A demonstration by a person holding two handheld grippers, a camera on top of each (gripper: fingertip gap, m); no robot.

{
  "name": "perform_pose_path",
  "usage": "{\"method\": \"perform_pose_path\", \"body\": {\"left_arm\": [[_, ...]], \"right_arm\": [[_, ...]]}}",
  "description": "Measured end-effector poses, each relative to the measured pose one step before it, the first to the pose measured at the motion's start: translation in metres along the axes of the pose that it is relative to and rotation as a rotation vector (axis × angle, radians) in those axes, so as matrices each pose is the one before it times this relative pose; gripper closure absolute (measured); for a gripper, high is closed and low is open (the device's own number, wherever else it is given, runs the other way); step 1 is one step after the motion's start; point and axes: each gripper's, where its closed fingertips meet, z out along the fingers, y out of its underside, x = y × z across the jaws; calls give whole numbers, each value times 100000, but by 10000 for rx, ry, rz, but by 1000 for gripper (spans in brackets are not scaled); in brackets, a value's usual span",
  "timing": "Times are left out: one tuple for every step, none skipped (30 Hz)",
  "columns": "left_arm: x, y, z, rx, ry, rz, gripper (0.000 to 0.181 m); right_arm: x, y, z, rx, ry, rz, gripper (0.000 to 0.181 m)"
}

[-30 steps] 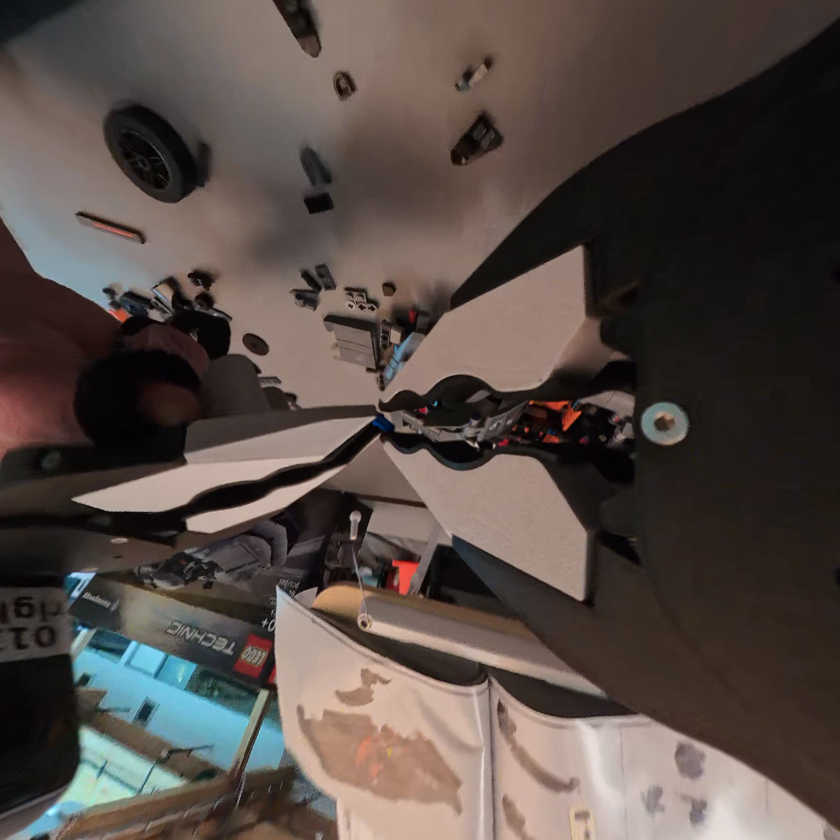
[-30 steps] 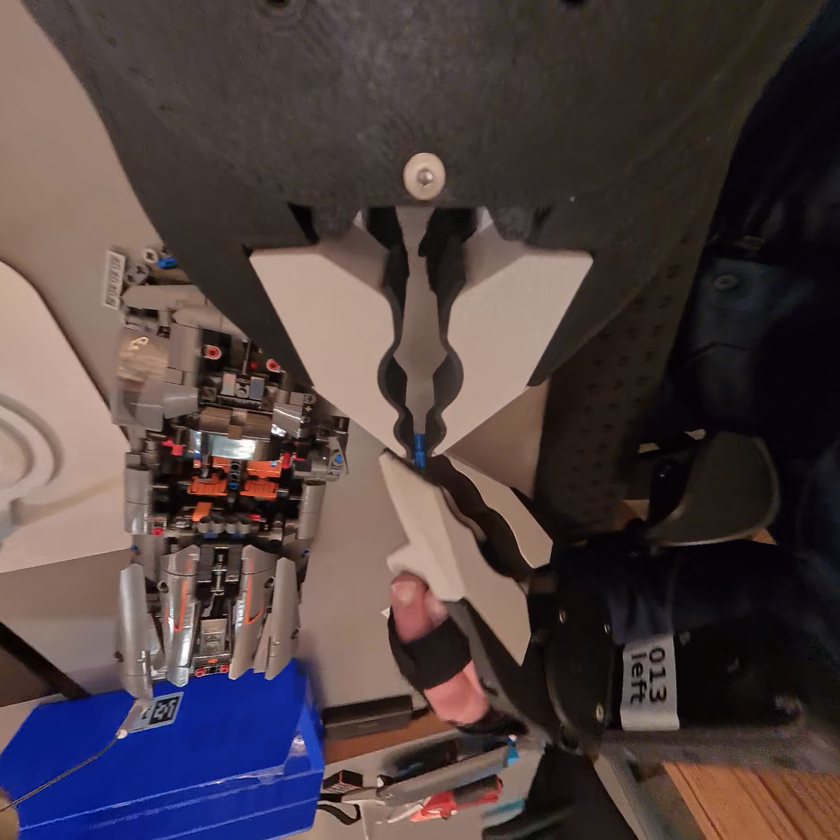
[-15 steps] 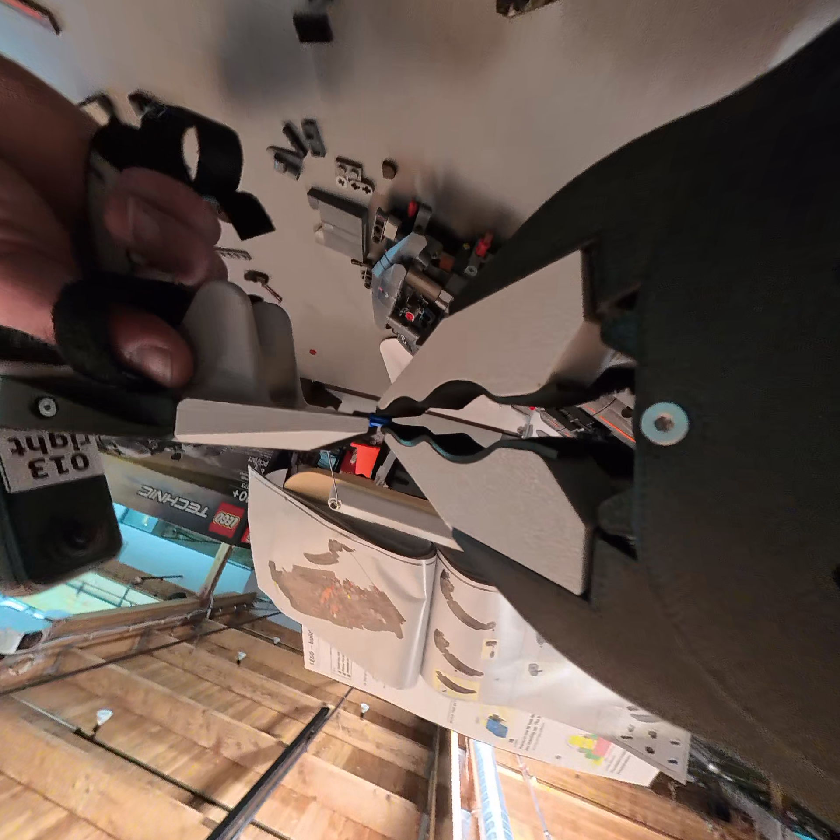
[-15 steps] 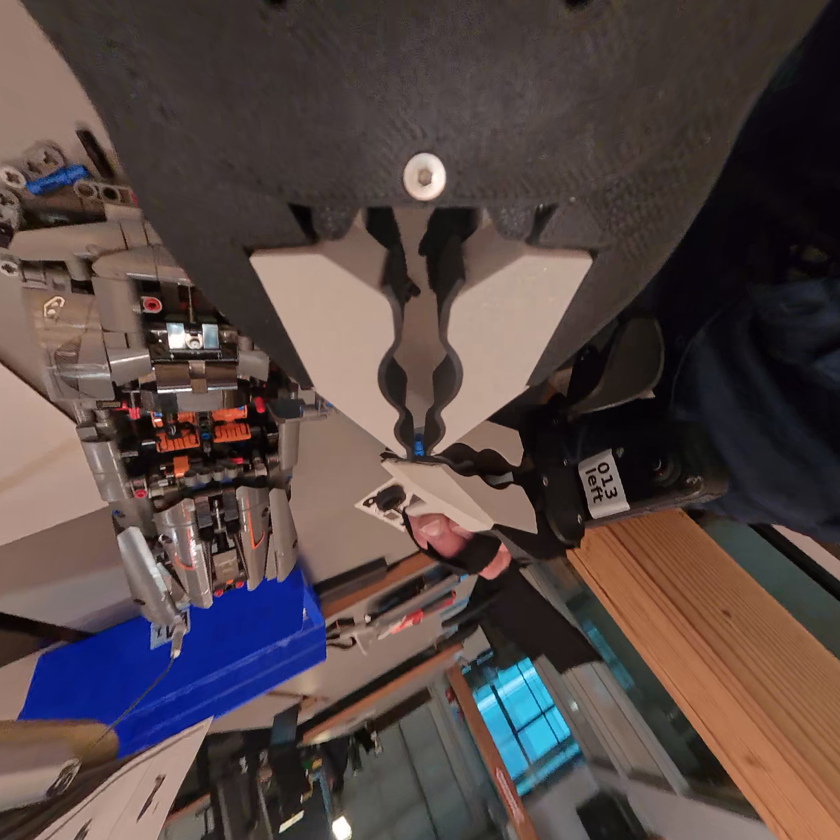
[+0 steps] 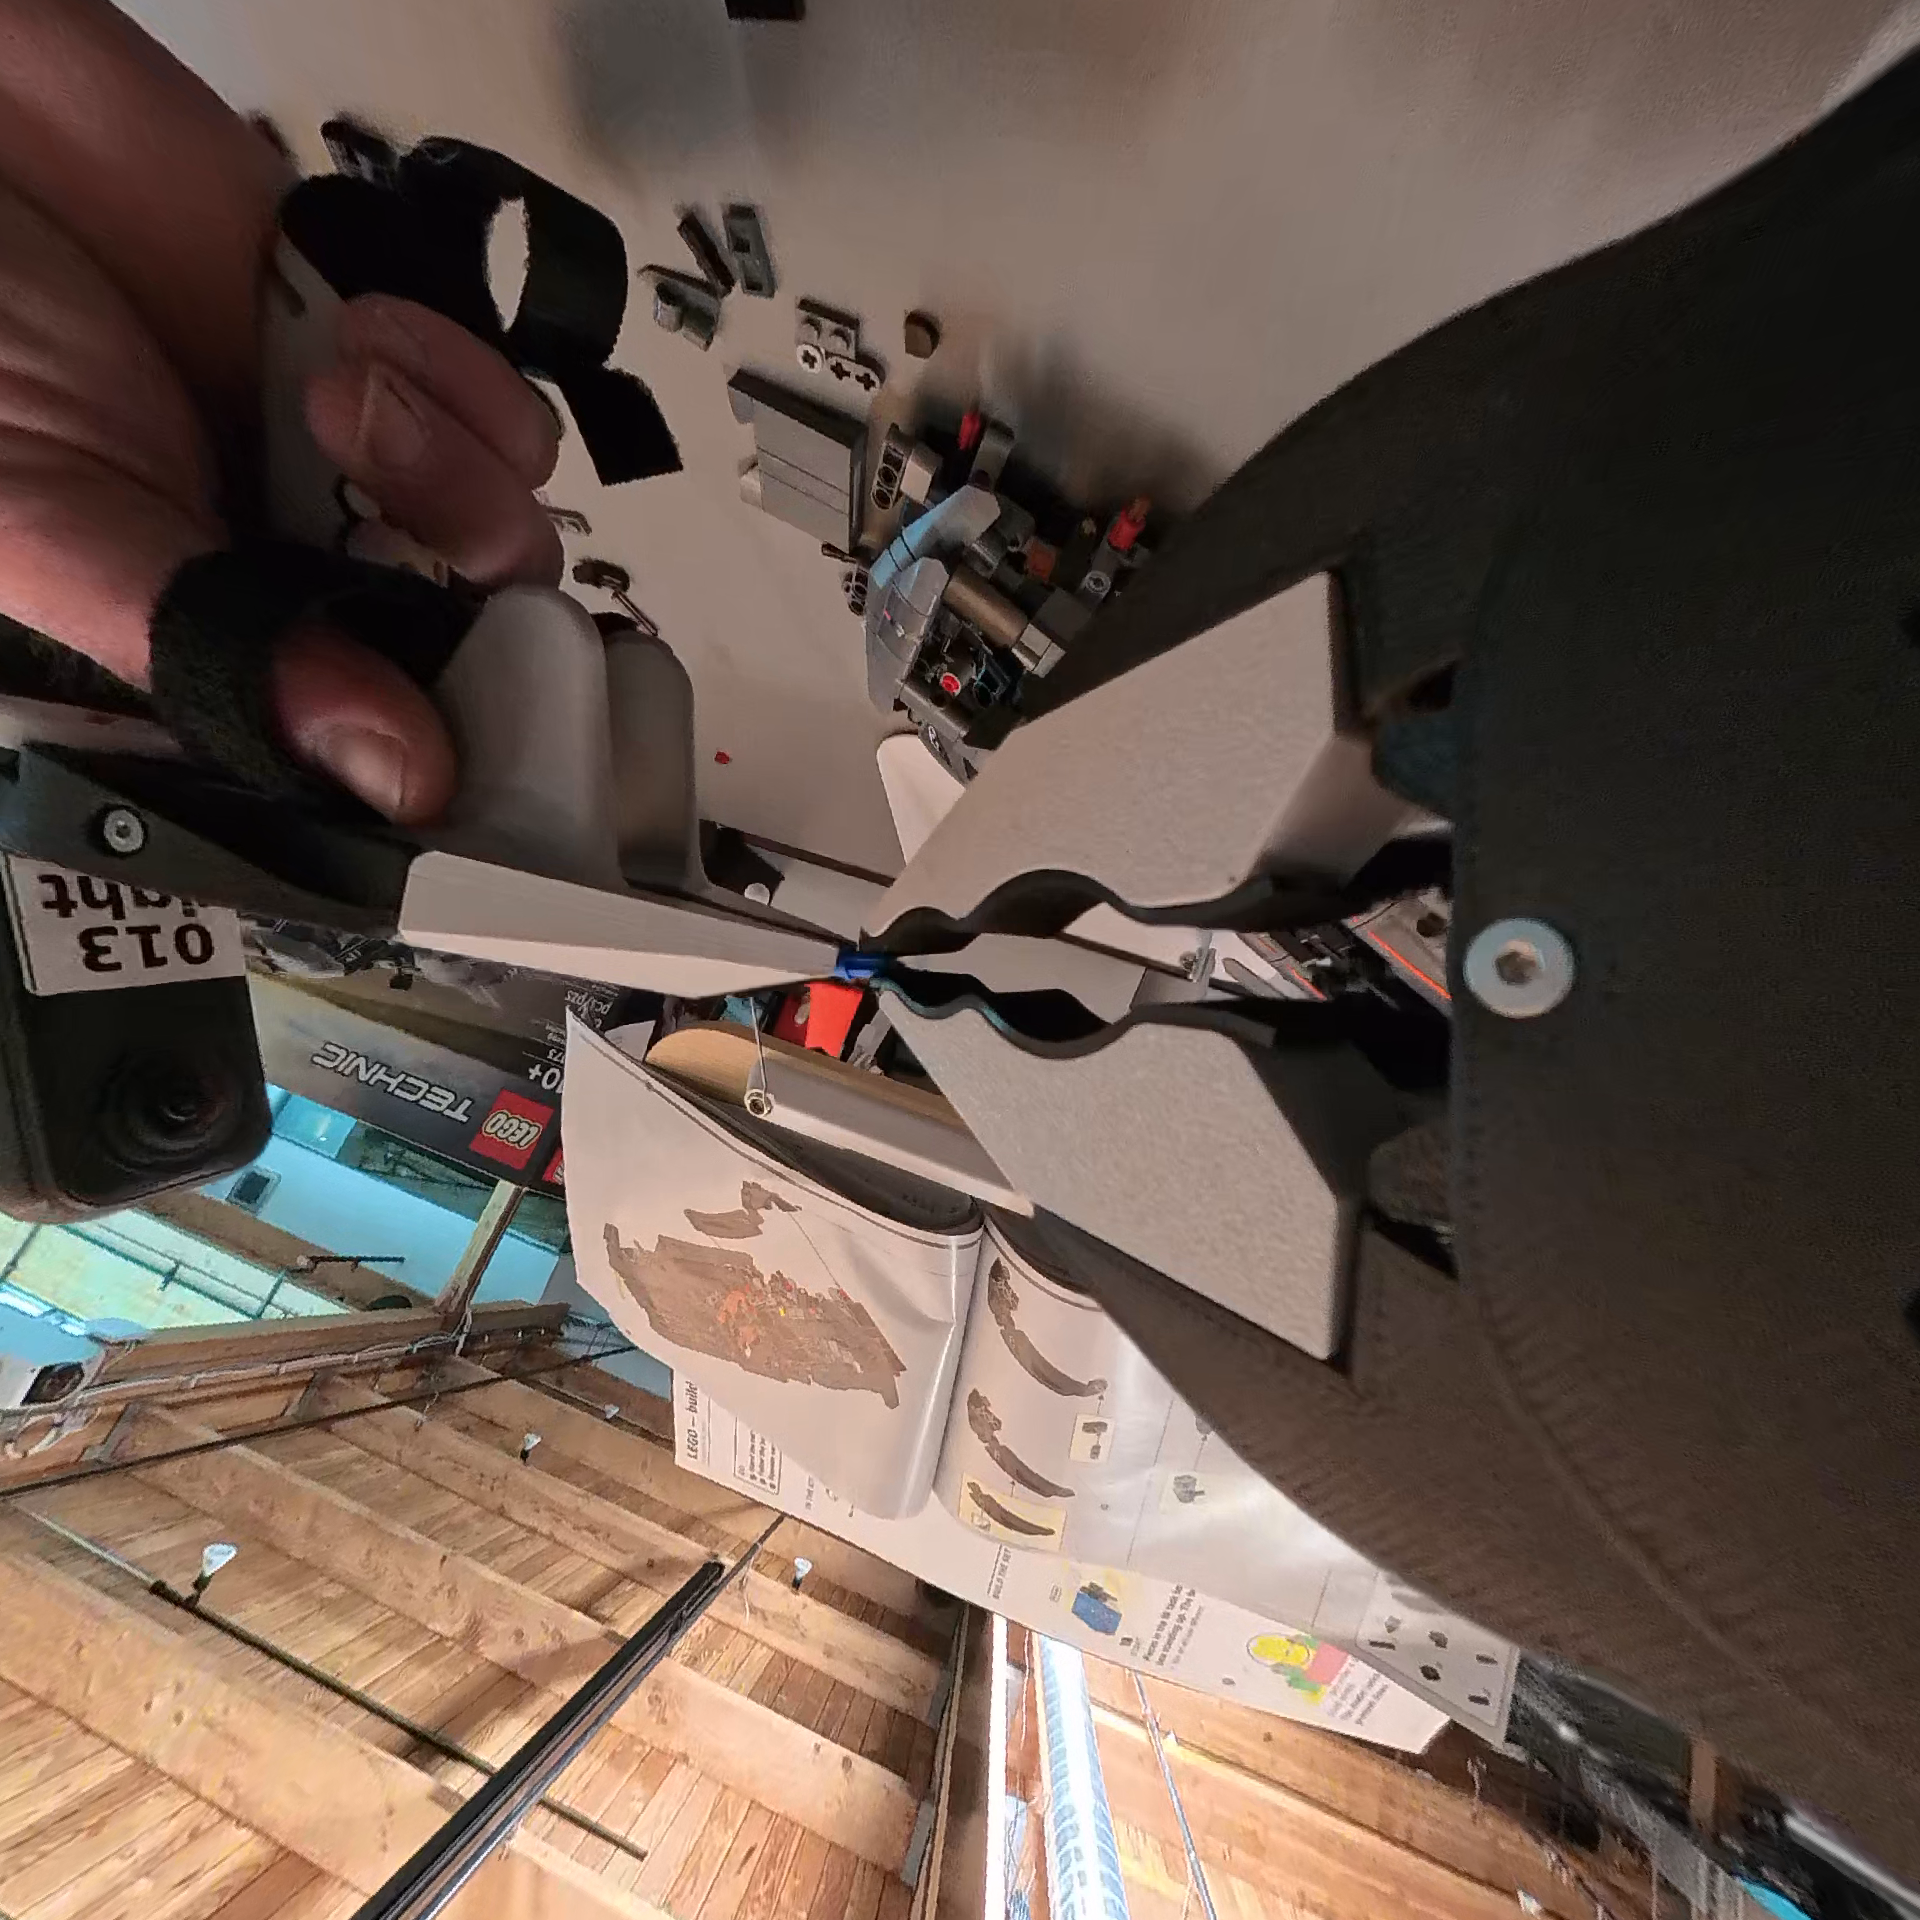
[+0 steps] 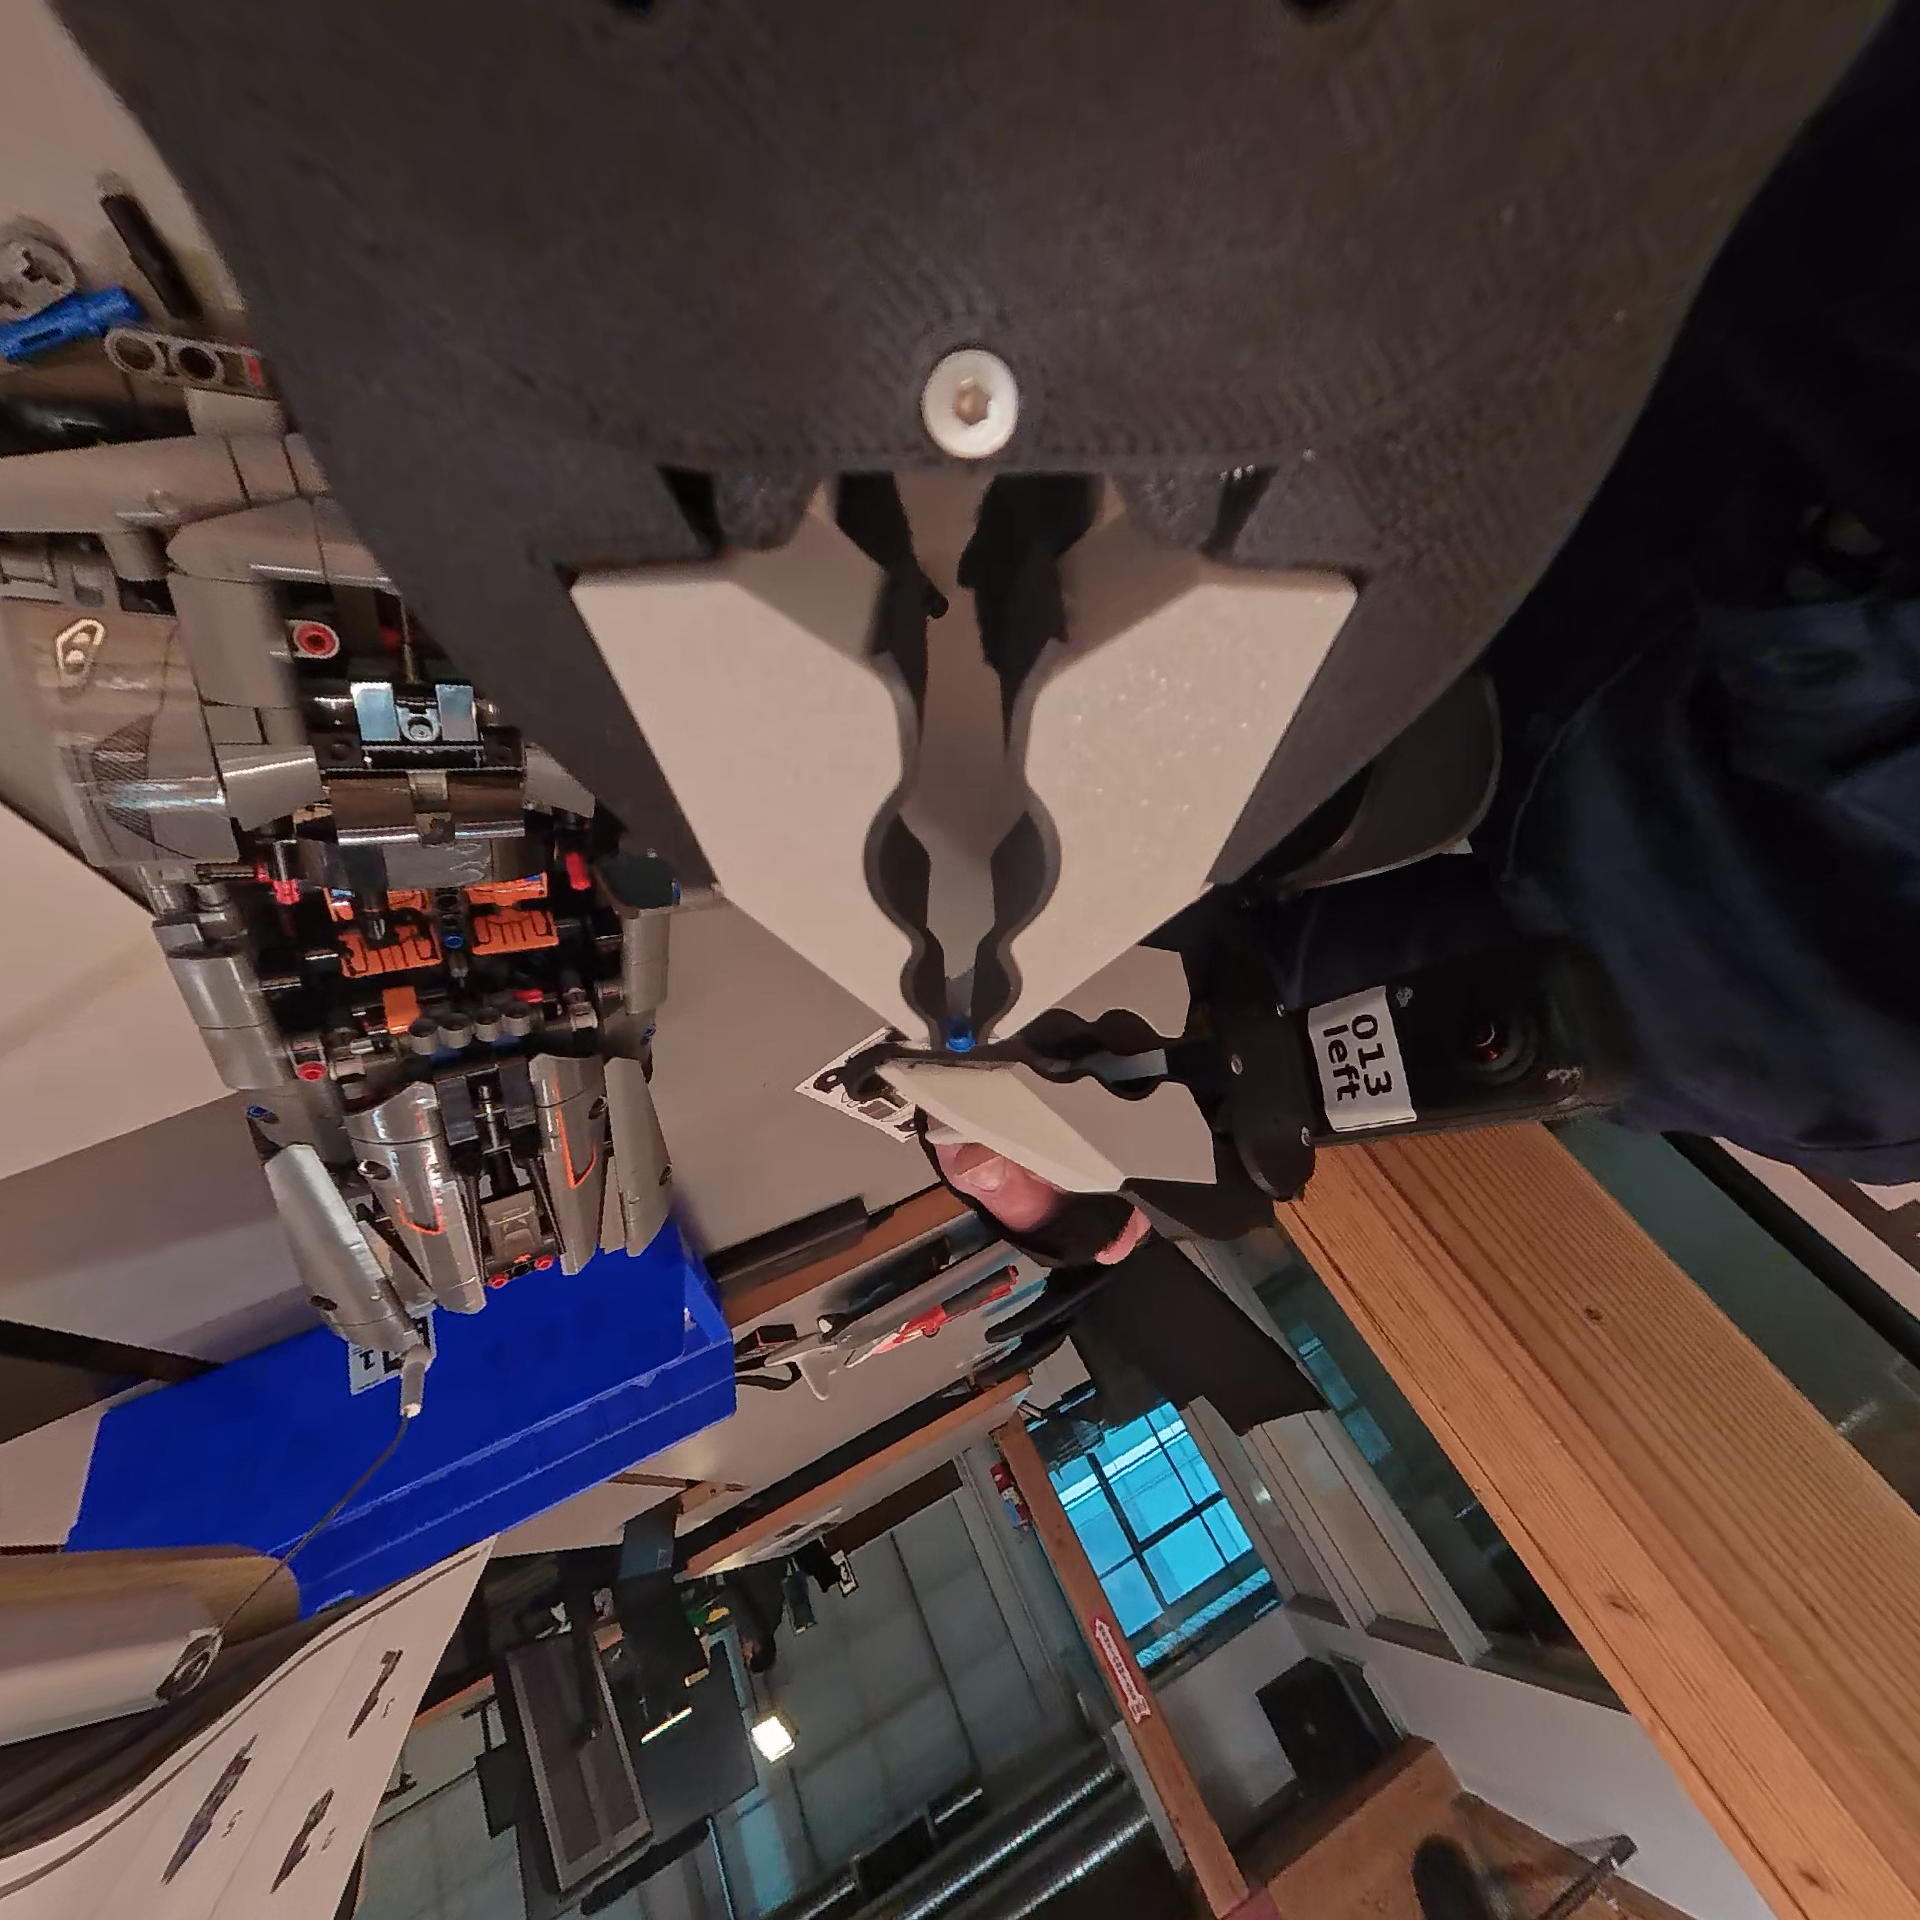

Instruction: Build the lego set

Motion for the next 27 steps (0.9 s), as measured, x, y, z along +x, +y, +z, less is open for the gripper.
{"method": "perform_pose_path", "body": {"left_arm": [[28, 13, 19, -5, 9, 20, 181], [18, 86, 44, -62, 0, 77, 181], [9, 57, 13, -32, -33, 148, 181], [8, 1, 0, -7, -38, 124, 181], [76, 2, 31, -57, -18, 165, 181], [92, 119, 70, -151, -2, 241, 181], [59, -16, 14, -14, -26, 145, 181], [153, -16, 12, 9, 32, 108, 181], [64, 142, 53, -83, -22, 171, 181], [37, 91, 37, -46, -28, 203, 181], [12, -51, -16, 24, -34, 108, 181], [104, 4, 18, -50, 32, 104, 181], [125, 139, 103, -98, 37, 156, 181], [115, 119, 112, -29, 59, -52, 181], [216, 58, 135, 69, 172, -242, 181], [260, 191, 145, 49, 291, -145, 178], [-62, 408, 110, -42, 189, -226, 169], [-53, 460, 114, -12, 387, -496, 157], [364, 664, 166, -140, 769, -686, 152], [426, 601, 176, -133, 761, -685, 148], [534, 360, 155, 48, 678, -510, 151], [936, 397, 306, -38, 830, -495, 153], [790, 170, 284, 76, 629, -371, 153], [392, 167, 254, 49, 298, -224, 154], [439, 531, 351, -255, 315, -139, 156], [244, 556, 381, -287, 168, -37, 160], [134, 249, 306, -88, 24, 54, 160]], "right_arm": [[0, 10, -6, 5, -14, 16, 178], [68, 18, 12, 3, 36, -25, 178], [46, 41, 13, -10, 12, 9, 178], [-1, 38, -8, -24, -36, 76, 178], [51, 48, -20, -41, 16, 48, 178], [137, 114, -22, -73, 69, 32, 178], [42, 79, 1, -55, 6, 66, 178], [22, 48, 26, -20, -5, 54, 178], [108, 83, 43, -26, 63, -7, 178], [79, 86, 7, -35, 25, 14, 178], [1, 36, -20, -28, -50, 58, 178], [37, 75, -28, -54, 20, -13, 179], [164, 126, -11, -84, 129, -66, 179], [177, 92, -6, -65, 118, 1, 179], [188, 77, -39, -34, 75, 49, 179], [299, 24, -153, 26, 117, 48, 179], [408, -143, -317, 144, 150, 83, 179], [447, -144, -436, 131, 183, 67, 179], [534, 39, -433, 4, 280, -29, 179], [456, 98, -377, 6, 270, -59, 179], [364, 198, -254, -11, 219, -43, 179], [400, 481, -87, -151, 260, -89, 179], [304, 558, 60, -161, 189, -80, 179], [45, 430, 168, -70, -11, 53, 179], [7, 371, 222, -83, -64, 111, 179], [194, 385, 194, -147, 60, 36, 179], [247, 252, 92, -116, 94, -12, 179]]}}
